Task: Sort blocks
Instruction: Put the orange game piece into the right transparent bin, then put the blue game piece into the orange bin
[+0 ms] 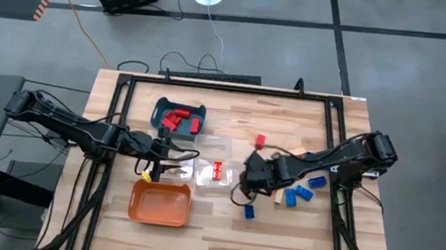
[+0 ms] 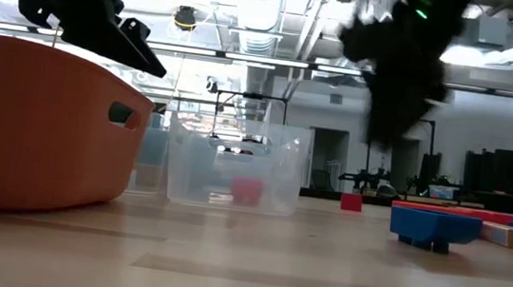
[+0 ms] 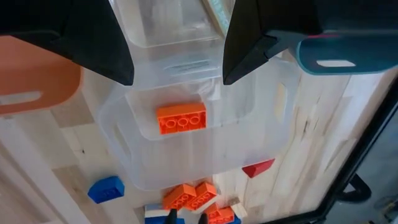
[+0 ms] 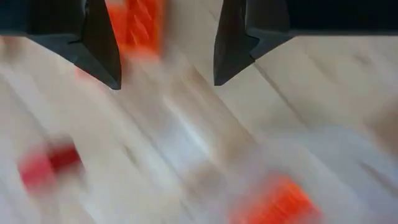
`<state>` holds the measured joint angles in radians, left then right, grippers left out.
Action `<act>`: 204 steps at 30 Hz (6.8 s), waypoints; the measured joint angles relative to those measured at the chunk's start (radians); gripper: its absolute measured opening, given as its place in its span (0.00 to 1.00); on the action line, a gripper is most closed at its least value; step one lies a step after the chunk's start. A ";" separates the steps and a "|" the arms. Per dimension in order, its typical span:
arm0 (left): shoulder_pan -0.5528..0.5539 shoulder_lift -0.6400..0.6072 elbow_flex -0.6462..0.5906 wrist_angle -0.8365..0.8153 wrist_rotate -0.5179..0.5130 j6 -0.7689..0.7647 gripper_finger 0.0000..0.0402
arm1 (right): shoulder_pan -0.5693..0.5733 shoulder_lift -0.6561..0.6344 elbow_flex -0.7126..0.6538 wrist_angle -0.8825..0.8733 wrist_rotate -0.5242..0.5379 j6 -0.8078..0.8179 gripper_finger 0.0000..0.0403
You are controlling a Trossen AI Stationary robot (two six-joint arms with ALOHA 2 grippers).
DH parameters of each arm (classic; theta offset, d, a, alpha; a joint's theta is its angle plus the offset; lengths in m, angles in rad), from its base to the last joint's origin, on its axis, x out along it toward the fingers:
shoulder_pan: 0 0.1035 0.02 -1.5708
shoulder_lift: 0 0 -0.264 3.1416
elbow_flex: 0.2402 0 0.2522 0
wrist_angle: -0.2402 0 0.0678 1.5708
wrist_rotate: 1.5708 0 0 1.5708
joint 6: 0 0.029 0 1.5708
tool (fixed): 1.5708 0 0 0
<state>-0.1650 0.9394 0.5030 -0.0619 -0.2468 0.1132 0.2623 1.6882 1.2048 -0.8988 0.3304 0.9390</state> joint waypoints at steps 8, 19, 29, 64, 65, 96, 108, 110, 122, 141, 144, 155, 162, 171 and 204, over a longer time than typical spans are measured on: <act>-0.002 0.000 0.000 0.037 0.023 0.057 0.60 | 0.030 0.001 -0.128 0.083 -0.134 0.173 0.52; -0.002 0.000 0.000 0.037 0.028 0.063 0.60 | 0.073 0.001 -0.130 -0.052 -0.123 0.317 0.52; -0.002 0.000 0.000 0.030 0.028 0.062 0.60 | 0.055 0.001 -0.165 -0.047 -0.121 0.291 0.52; -0.002 0.000 0.000 0.002 0.028 0.050 0.60 | -0.054 0.001 0.101 0.230 0.073 -0.091 0.16; -0.002 0.000 0.000 -0.006 0.027 0.045 0.60 | -0.060 0.001 0.116 0.237 0.076 -0.116 0.16; 0.014 0.000 0.001 -0.013 0.027 0.024 0.60 | -0.080 0.000 0.136 0.053 -0.099 -0.152 0.61; 0.014 0.000 0.001 0.003 0.027 0.060 0.60 | 0.185 -0.031 -0.052 -0.175 -0.250 0.545 0.54; 0.014 0.000 0.001 0.010 0.027 0.067 0.60 | 0.219 -0.034 -0.061 -0.202 -0.281 0.647 0.54; 0.014 0.000 0.001 0.009 0.028 0.086 0.60 | 0.238 -0.032 -0.119 -0.281 -0.337 0.815 0.53; 0.014 0.000 0.000 0.008 0.033 0.084 0.60 | 0.186 -0.035 -0.343 -0.049 -0.313 0.738 0.47; 0.014 0.000 0.000 0.006 0.033 0.084 0.60 | 0.177 -0.034 -0.344 -0.042 -0.312 0.708 0.38; 0.014 0.000 0.000 0.044 0.035 0.187 0.60 | 0.189 -0.053 -0.255 -0.169 -0.284 0.656 0.12; 0.013 0.000 0.000 0.132 0.129 0.286 0.60 | 0.188 -0.093 -0.077 -0.205 -0.079 0.509 0.12; -0.018 0.001 0.000 0.163 0.353 0.539 0.60 | 0.041 -0.058 -0.025 0.524 -0.077 -0.142 0.12; -0.035 0.197 0.009 0.421 0.309 0.622 0.60 | -0.152 0.216 0.283 0.602 -0.570 -0.503 0.12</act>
<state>-0.1999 1.1359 0.5122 0.3589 0.0624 0.7348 0.1104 1.9041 1.4883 -0.2971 -0.2394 0.4363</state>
